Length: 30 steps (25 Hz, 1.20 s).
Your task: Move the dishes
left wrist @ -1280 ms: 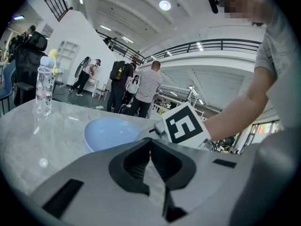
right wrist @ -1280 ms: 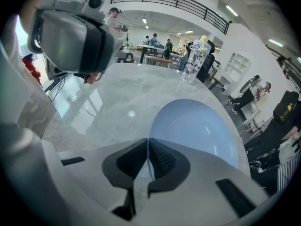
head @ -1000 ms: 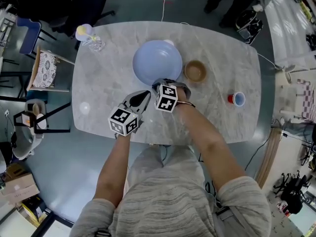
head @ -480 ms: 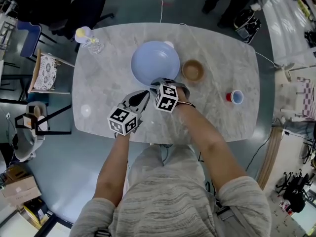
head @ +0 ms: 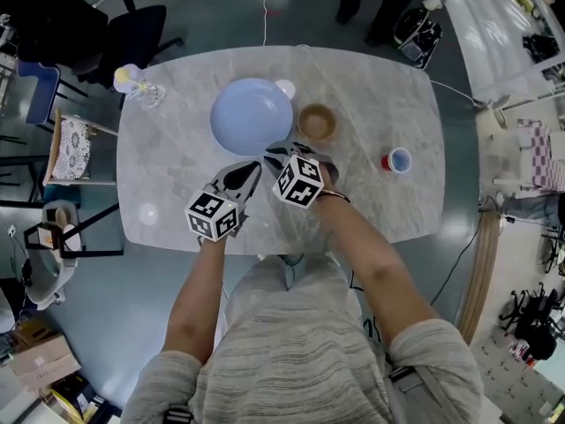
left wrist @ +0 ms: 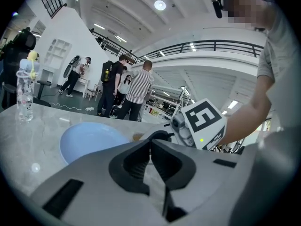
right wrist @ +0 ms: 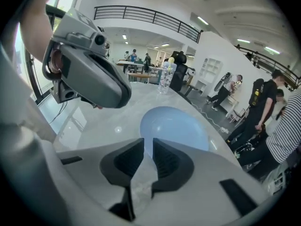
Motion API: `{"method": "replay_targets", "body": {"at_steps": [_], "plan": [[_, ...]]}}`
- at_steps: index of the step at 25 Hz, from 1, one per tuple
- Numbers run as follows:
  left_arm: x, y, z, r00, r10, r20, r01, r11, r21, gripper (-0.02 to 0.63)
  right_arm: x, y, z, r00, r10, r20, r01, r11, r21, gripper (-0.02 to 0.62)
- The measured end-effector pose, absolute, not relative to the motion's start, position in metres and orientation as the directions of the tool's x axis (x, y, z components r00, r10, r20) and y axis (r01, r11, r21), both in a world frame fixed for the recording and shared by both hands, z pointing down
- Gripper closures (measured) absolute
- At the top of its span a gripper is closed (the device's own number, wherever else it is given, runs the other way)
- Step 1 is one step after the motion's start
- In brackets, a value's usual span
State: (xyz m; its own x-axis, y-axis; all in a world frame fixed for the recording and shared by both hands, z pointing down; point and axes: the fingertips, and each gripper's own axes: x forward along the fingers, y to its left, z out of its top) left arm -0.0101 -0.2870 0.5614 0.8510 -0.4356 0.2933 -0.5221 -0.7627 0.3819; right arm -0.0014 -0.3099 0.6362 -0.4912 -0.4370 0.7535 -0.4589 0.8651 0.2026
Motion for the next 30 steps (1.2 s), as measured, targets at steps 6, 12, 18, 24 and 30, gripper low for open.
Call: {"method": "replay_targets", "body": {"at_steps": [6, 12, 18, 24, 30], "plan": [[0.043, -0.268, 0.552, 0.894, -0.358, 0.268, -0.442, -0.804, 0.398, 0.584, 0.06, -0.287, 0.616, -0.461, -0.529, 0.712, -0.616, 0.769, 0.172, 0.528], [0.101, -0.251, 0.548, 0.925, -0.269, 0.268, -0.36, -0.848, 0.39, 0.584, 0.126, -0.266, 0.596, -0.4, -0.627, 0.669, -0.748, 0.645, 0.158, 0.529], [0.166, -0.229, 0.545, 0.948, -0.184, 0.259, -0.279, -0.873, 0.4, 0.584, 0.201, -0.239, 0.587, -0.309, -0.684, 0.661, -0.822, 0.541, 0.175, 0.529], [0.22, -0.208, 0.544, 0.962, -0.112, 0.249, -0.208, -0.891, 0.404, 0.584, 0.268, -0.211, 0.586, -0.191, -0.703, 0.685, -0.841, 0.477, 0.256, 0.529], [0.265, -0.194, 0.549, 0.965, -0.057, 0.256, -0.162, -0.898, 0.41, 0.584, 0.32, -0.194, 0.602, -0.091, -0.66, 0.745, -0.793, 0.5, 0.347, 0.52]]}}
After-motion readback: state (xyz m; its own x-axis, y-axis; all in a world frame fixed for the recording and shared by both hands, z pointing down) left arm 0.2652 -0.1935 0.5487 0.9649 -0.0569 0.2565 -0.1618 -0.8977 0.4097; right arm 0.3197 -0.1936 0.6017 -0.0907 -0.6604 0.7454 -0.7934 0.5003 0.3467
